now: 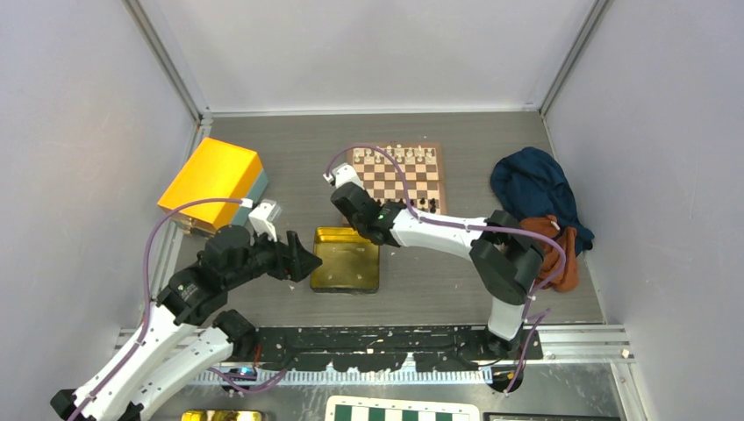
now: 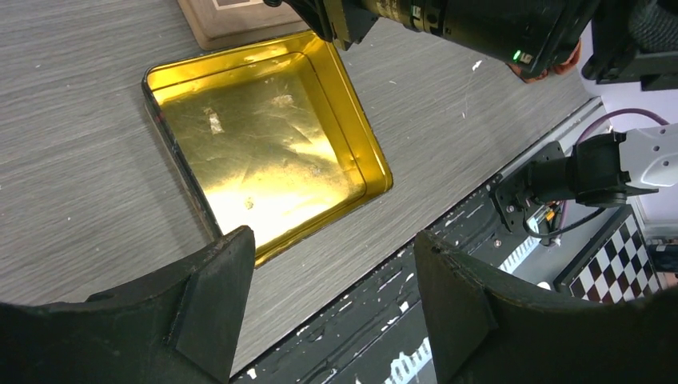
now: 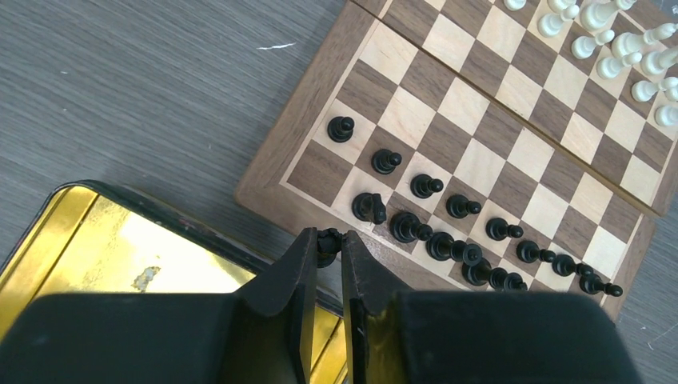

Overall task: Set up the chess pieces on the board
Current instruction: Place the chess piece on the chessboard.

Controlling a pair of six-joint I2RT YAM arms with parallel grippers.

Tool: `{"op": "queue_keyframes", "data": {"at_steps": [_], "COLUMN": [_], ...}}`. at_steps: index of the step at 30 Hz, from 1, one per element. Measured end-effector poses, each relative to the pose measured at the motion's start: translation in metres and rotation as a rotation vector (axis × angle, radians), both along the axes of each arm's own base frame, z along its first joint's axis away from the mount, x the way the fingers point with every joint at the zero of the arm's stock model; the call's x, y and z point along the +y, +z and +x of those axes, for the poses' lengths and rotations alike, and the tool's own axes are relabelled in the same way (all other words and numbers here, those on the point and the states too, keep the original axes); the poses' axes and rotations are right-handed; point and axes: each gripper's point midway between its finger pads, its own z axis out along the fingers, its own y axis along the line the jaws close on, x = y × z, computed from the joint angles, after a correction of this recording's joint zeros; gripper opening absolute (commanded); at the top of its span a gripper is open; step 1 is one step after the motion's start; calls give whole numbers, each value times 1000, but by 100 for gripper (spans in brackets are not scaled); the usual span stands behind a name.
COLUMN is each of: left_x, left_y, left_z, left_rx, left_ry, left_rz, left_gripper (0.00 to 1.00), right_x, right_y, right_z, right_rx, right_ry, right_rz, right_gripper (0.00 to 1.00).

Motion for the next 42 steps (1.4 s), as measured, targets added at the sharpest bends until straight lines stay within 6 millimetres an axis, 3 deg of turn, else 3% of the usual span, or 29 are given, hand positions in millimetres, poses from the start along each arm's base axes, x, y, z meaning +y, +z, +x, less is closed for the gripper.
{"op": "queue_keyframes", "data": {"at_steps": [24,42], "left_x": [3,5], "left_y": [-6,-10], "left_z": [3,5], "left_rx": [10,4], "left_ry": [15,15], "left_rz": [31,57], "left_gripper": [74,74], "right_x": [20,11], "right_y": [-23,-28], "right_z": [27,40], "right_rx": [-161,-160], "right_ry": [-13,-62], "right_rz": [0,20], "right_gripper": [1,1]}}
